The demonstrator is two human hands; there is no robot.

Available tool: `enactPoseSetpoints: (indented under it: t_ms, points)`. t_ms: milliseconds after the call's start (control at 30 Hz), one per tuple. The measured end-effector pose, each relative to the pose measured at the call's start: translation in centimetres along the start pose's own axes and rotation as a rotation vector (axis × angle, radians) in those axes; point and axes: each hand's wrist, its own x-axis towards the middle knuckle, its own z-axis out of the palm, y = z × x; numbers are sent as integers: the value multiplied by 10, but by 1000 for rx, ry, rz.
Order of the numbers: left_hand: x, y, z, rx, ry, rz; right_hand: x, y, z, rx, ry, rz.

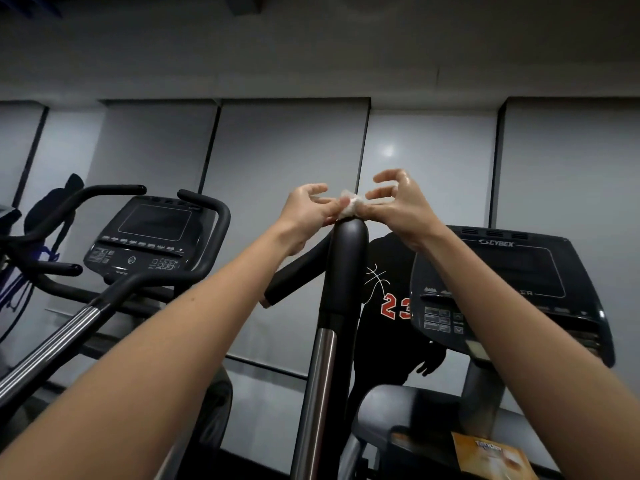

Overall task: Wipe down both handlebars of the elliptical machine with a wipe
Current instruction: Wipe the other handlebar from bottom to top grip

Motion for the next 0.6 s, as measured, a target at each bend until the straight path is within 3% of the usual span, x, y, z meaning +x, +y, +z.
enactPoseSetpoints:
  t_ms: [233, 300, 433, 600]
  points:
    - [0, 25, -16, 454, -259, 87, -1, 7, 14, -44, 165, 70]
    - [2, 19, -19, 515, -204, 135, 0, 9, 16, -64, 148, 134]
    - [0, -30, -19, 625, 69, 249, 1, 6, 30, 0, 98, 276]
    - [-9, -92, -16, 723, 245, 296, 0, 10, 48, 22, 101, 483]
